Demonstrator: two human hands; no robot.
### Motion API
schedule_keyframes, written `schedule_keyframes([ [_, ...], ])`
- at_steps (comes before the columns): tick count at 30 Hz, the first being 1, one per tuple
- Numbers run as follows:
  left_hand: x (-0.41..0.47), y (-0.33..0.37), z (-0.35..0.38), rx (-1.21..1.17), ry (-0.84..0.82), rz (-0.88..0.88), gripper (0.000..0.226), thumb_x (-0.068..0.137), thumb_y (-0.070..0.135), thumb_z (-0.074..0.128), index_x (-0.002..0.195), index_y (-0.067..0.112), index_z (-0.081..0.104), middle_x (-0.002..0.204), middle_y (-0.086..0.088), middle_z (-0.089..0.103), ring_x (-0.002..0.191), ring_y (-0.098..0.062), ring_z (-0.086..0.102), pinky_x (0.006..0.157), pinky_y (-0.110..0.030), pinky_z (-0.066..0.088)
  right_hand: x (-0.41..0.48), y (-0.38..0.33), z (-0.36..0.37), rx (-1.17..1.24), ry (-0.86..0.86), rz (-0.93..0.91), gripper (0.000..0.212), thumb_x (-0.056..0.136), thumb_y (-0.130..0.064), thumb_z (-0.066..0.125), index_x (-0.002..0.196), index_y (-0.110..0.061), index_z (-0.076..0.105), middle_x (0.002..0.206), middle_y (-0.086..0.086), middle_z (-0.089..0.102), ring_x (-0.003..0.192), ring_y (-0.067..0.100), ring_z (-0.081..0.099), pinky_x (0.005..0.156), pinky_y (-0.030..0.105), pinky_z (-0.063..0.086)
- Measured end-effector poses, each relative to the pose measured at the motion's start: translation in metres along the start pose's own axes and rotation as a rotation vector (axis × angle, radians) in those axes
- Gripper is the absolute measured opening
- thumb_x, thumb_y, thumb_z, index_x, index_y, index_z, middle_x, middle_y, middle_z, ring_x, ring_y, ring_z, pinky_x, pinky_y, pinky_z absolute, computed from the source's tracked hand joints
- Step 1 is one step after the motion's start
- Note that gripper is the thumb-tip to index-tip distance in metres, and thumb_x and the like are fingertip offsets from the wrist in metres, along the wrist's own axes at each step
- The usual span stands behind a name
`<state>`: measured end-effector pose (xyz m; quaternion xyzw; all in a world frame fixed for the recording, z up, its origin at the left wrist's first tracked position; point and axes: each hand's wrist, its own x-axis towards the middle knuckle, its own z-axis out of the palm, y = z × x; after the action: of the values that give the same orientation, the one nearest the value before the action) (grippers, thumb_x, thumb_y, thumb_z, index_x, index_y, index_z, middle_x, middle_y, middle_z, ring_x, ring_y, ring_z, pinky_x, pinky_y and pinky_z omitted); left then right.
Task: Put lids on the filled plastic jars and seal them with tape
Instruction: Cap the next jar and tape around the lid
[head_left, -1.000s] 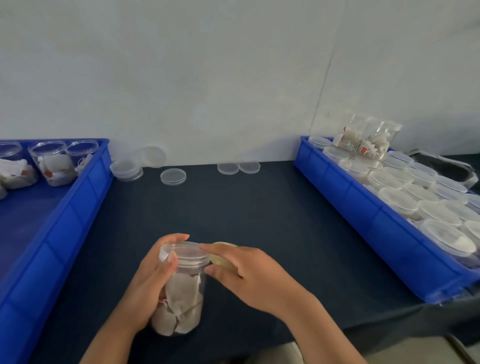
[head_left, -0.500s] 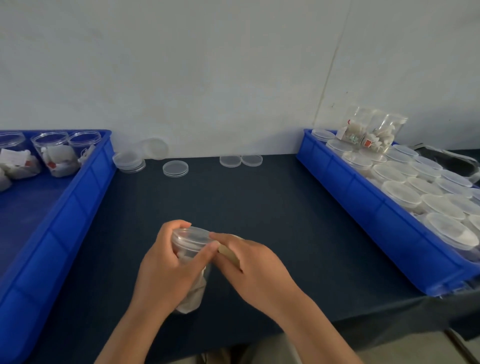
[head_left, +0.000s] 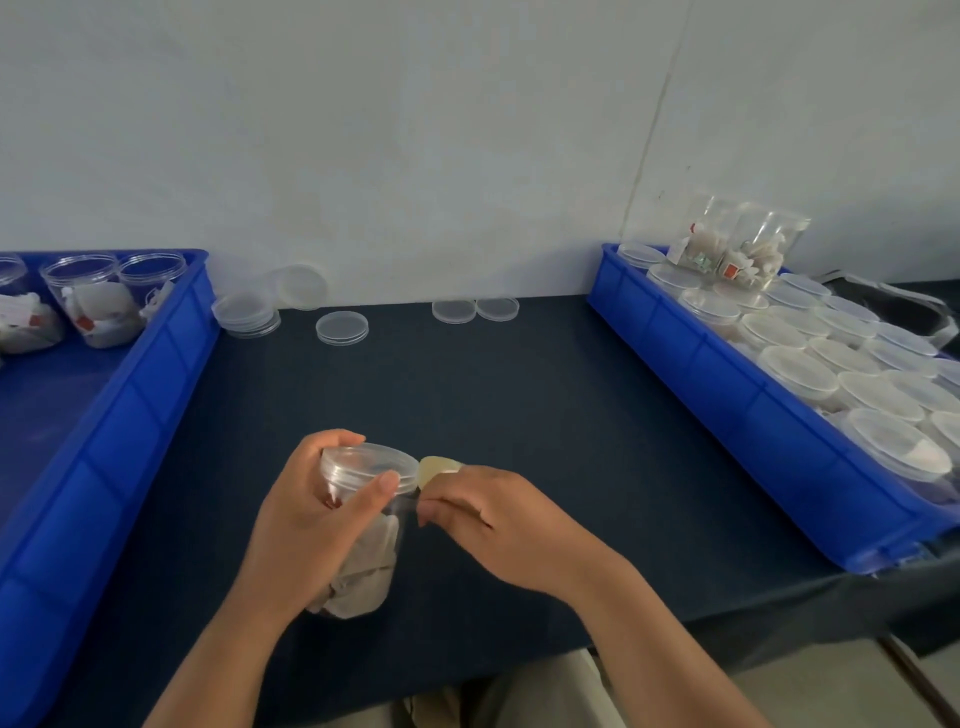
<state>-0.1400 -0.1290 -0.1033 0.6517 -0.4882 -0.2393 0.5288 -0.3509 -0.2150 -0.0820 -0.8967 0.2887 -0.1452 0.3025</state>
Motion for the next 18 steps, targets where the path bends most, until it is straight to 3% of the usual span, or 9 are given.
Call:
schedule_keyframes([
  [6, 0.004, -0.004, -0.003, -0.087, -0.083, 0.03, 0.034, 0.083, 0.056, 0.081, 0.11, 0.049, 0.062, 0.11, 0.019, 0.071, 0.098, -0.004, 0.071, 0.073, -0.012, 0.055, 0.018, 0.019, -0.01, 0.001, -0.054, -0.02, 0.018, 0.11, -0.038, 0.05, 0.1, -0.04, 0.065, 0.105, -0.022, 0.062, 0.101, 0.003, 0.058, 0.095, 0.031, 0.05],
  [10, 0.007, -0.007, -0.005, -0.126, -0.102, 0.035, 0.044, 0.079, 0.056, 0.086, 0.112, 0.037, 0.064, 0.109, 0.015, 0.072, 0.096, -0.007, 0.072, 0.073, -0.014, 0.056, 0.026, 0.027, -0.003, 0.047, 0.001, -0.066, 0.02, 0.11, -0.036, 0.052, 0.101, -0.031, 0.069, 0.102, -0.016, 0.065, 0.097, 0.009, 0.06, 0.091, 0.037, 0.052],
  [13, 0.008, -0.009, -0.007, -0.14, -0.093, 0.039, 0.058, 0.068, 0.062, 0.075, 0.115, 0.03, 0.064, 0.108, 0.013, 0.072, 0.095, -0.01, 0.072, 0.075, -0.018, 0.058, 0.031, 0.031, 0.001, 0.037, 0.046, -0.092, 0.022, 0.11, -0.036, 0.052, 0.102, -0.026, 0.07, 0.101, -0.01, 0.066, 0.096, 0.014, 0.061, 0.09, 0.043, 0.052],
  [18, 0.01, -0.009, -0.009, -0.152, -0.089, 0.065, 0.037, 0.07, 0.063, 0.073, 0.103, 0.049, 0.065, 0.112, 0.018, 0.069, 0.097, -0.002, 0.069, 0.077, -0.012, 0.055, 0.036, 0.033, 0.002, 0.047, 0.063, -0.101, 0.019, 0.109, -0.038, 0.053, 0.106, -0.029, 0.07, 0.103, -0.008, 0.066, 0.098, 0.014, 0.062, 0.092, 0.042, 0.053],
])
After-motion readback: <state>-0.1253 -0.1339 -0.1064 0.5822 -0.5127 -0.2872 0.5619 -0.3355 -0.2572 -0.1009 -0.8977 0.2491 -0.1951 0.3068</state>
